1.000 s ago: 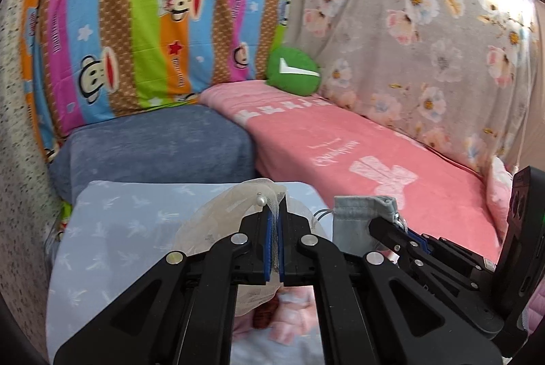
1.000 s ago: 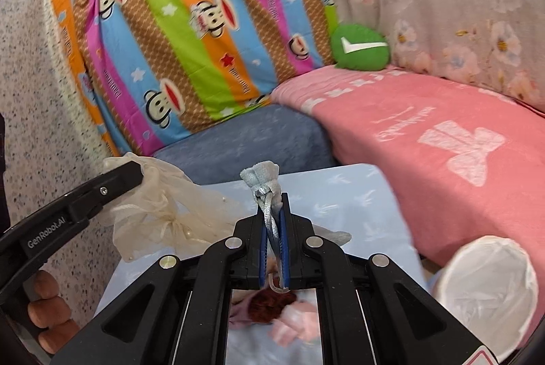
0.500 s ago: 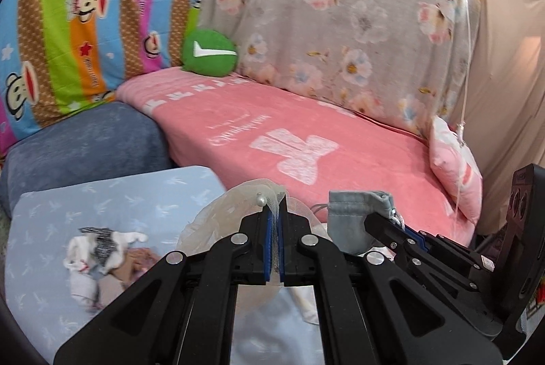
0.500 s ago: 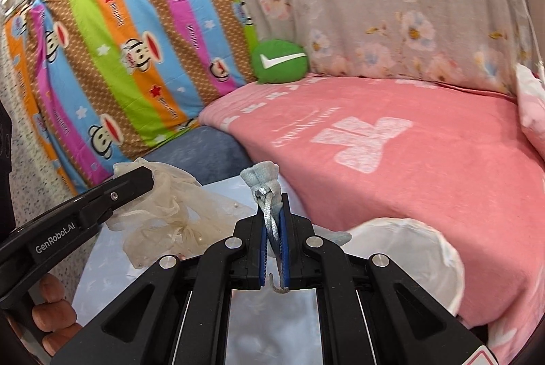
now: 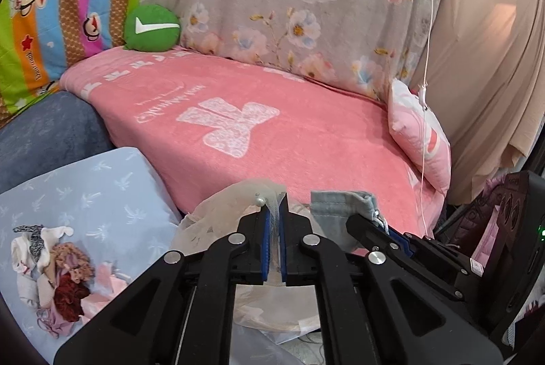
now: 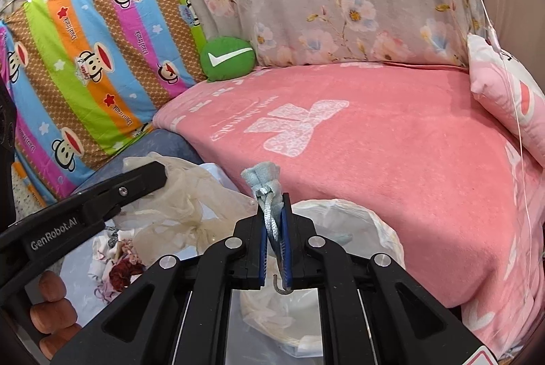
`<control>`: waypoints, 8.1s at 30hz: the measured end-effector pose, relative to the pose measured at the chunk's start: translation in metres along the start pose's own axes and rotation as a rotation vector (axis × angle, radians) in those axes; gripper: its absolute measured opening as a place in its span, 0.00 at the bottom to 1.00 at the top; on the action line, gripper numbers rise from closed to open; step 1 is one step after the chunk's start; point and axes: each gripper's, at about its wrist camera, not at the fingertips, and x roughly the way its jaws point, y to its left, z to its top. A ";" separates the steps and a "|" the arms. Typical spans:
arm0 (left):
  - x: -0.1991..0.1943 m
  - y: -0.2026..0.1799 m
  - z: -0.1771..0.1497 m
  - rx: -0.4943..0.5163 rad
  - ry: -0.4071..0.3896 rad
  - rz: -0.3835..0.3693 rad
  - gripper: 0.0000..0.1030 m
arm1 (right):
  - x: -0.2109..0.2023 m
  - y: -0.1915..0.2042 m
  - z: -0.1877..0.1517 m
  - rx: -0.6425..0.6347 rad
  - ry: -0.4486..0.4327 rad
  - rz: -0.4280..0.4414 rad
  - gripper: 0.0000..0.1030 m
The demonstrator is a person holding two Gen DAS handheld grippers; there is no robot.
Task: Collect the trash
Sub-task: 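Move both grippers over the wastebasket and open them to drop the items, then grasp a white sock with the left gripper while the right gripper grasps the tan stocking, then carry both items over the wastebasket and open both grippers to drop them, then return both grippers to the pile and close the left gripper on the lilac bag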
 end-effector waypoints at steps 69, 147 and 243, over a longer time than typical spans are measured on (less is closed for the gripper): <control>-0.093 0.287 -0.136 -0.389 0.115 0.622 0.82 | 0.080 0.265 -0.125 -0.314 0.269 0.266 0.45; -0.104 0.244 -0.073 -0.320 0.026 0.396 0.25 | 0.070 0.304 -0.032 -0.266 0.144 0.464 0.02; -0.059 0.163 -0.109 -0.180 0.129 0.393 0.77 | 0.032 0.145 -0.079 -0.166 0.183 0.242 0.36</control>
